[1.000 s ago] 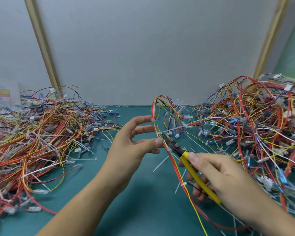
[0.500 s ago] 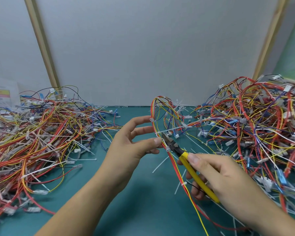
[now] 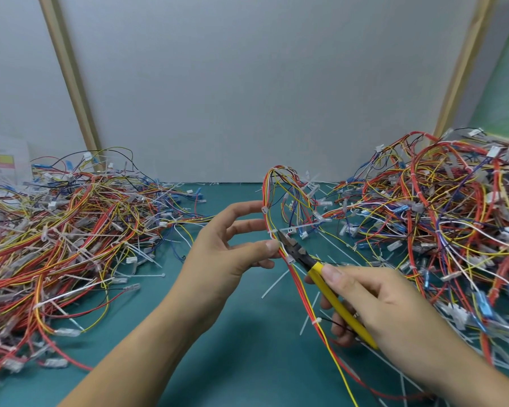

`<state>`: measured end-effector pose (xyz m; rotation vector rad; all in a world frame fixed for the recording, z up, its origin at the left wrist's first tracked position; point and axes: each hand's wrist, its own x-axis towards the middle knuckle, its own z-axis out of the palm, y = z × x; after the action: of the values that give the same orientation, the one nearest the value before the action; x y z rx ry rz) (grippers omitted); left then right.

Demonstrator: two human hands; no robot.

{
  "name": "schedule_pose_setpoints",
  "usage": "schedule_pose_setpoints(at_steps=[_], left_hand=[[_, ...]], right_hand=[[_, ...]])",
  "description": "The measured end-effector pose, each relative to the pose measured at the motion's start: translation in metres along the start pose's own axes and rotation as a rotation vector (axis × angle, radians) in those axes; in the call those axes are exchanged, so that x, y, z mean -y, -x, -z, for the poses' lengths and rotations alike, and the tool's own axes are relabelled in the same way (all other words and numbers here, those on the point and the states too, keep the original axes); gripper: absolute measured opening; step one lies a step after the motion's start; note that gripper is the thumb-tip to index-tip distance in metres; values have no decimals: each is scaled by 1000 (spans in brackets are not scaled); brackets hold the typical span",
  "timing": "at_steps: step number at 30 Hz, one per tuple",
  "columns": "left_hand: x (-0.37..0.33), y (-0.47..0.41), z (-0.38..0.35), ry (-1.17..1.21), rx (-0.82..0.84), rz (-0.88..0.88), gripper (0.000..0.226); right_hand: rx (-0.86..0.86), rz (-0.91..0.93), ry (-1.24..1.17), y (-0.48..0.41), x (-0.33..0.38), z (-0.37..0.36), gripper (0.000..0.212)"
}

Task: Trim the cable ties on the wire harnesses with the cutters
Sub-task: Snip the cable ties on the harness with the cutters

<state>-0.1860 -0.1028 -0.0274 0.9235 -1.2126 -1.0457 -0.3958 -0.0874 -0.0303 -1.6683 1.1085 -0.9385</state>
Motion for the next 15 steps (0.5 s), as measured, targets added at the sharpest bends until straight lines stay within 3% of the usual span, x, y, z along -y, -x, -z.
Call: schedule_pose_setpoints(at_steps=[15], left_hand=[[2, 0, 1, -31, 4, 15, 44]], right_hand=[[15, -21, 8, -2, 1, 4, 45]])
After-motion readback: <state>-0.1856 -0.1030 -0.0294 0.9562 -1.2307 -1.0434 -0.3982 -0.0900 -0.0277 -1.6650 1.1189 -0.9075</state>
